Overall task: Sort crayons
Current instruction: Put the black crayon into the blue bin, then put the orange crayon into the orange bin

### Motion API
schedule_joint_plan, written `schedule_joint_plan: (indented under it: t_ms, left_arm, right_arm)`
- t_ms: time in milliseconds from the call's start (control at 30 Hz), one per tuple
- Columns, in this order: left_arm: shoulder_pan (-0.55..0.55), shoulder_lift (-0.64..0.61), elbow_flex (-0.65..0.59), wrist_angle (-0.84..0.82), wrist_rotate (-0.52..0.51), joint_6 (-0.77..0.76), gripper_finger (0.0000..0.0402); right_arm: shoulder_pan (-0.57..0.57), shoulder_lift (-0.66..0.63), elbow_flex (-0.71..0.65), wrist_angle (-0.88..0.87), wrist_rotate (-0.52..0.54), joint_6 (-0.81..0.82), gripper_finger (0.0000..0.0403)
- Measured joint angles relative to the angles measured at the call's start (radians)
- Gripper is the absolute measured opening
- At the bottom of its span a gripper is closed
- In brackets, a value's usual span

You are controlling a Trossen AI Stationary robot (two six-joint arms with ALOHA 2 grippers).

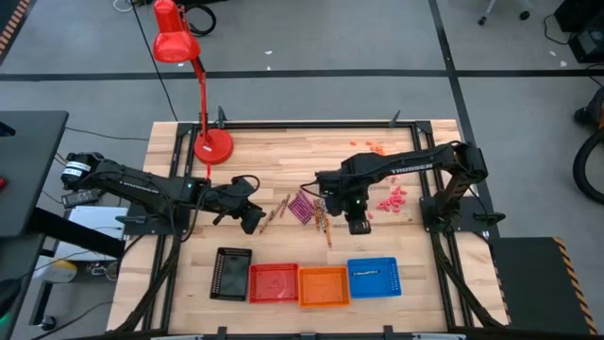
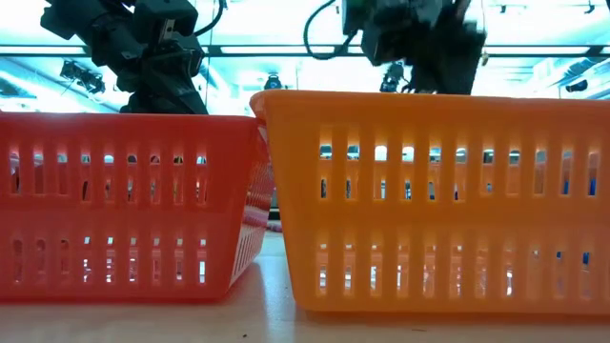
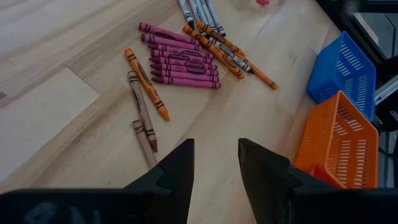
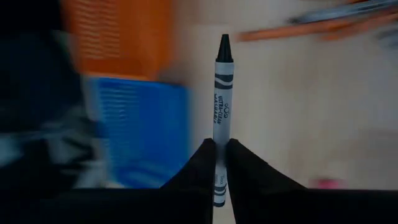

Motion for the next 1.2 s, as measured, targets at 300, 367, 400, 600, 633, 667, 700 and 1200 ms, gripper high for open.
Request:
schedule_joint_plan:
  t_ms: [300, 367, 400, 600, 633, 667, 700, 1200]
  left_arm:
    - [0.000, 0.000, 0.000, 0.000, 0.000, -0.007, 0.0137]
    - [0.000, 0.000, 0.000, 0.000, 0.000, -0.023, 0.0137]
    - [0.000, 0.000, 0.000, 0.000, -0.001, -0.027, 0.0137]
    - [0.000, 0.000, 0.000, 0.000, -0.001, -0.031, 0.0137]
    - [0.000, 0.000, 0.000, 0.000, -0.001, -0.031, 0.0137]
    - [0.000, 0.000, 0.000, 0.000, -0.001, -0.031, 0.0137]
    - [0.000, 0.000, 0.000, 0.000, -0.001, -0.033, 0.0137]
    - [0.000, 0.000, 0.000, 0.001, -0.059, -0.083, 0.0137]
  right_arm:
    - [0.215, 0.000, -0.020, -0.003, -0.088, 0.090, 0.0032]
    - [0.269, 0.000, -0.024, -0.003, -0.027, 0.127, 0.0032]
    - [0.293, 0.000, -0.027, -0.001, 0.005, 0.147, 0.0032]
    - [0.400, 0.000, -0.091, 0.071, 0.065, 0.277, 0.0032]
    - [0.412, 0.000, -0.112, 0.093, 0.067, 0.304, 0.0032]
    - [0.423, 0.000, -0.134, 0.117, 0.071, 0.329, 0.0032]
    - [0.433, 0.000, -0.159, 0.151, 0.072, 0.356, 0.0032]
    - [0.473, 0.000, -0.302, 0.388, 0.169, 0.537, 0.0096]
